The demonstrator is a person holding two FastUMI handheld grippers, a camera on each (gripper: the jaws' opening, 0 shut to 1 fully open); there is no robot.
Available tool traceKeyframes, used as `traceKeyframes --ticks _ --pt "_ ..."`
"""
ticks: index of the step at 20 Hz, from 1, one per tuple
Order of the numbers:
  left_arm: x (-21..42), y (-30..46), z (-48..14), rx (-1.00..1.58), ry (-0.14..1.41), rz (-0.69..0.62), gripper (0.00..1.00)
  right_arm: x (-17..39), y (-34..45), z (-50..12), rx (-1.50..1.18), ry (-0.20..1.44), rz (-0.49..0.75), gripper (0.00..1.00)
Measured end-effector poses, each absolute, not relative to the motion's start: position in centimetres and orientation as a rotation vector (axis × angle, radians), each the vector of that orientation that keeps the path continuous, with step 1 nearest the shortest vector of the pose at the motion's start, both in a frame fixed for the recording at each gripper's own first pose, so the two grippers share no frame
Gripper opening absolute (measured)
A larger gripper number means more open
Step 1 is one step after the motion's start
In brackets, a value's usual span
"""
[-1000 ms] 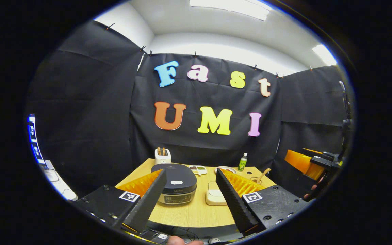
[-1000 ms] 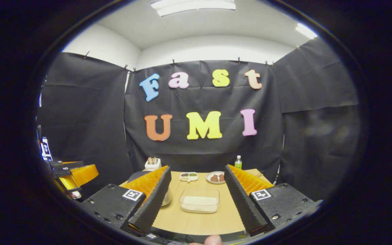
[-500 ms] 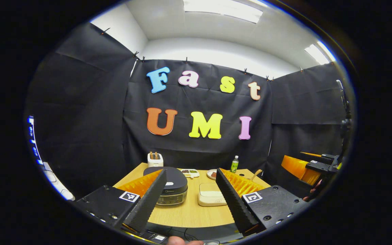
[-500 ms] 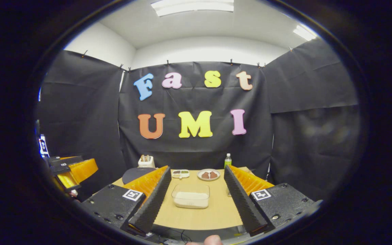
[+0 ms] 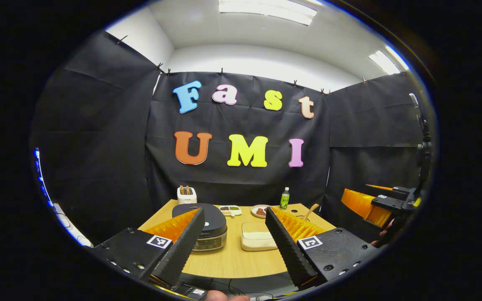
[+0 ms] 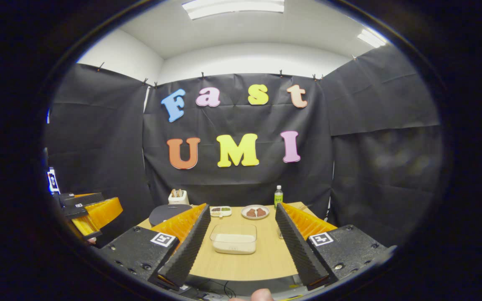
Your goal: Close the left gripper, press the button to open the rice cooker; take a wooden spoon from the chopstick holder with the right hand, scoop a spoonful of rice and pour it into the rice cooker, then put the wooden spoon back into the chopstick holder.
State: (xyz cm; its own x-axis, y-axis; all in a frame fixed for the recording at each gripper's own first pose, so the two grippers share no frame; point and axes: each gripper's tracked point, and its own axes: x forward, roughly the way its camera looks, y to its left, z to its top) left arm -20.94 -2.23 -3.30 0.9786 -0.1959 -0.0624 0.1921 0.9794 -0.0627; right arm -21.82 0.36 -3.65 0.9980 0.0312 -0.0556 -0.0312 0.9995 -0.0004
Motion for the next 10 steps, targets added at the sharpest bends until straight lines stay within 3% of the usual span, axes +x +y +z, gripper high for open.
traceKeyframes --ticks 10 --pt "-21.4 -2.9 -2.8 -0.049 0.058 -0.173 0.94 -22.3 -0.9 -3.7 -0.014 0.039 0.001 1.00"
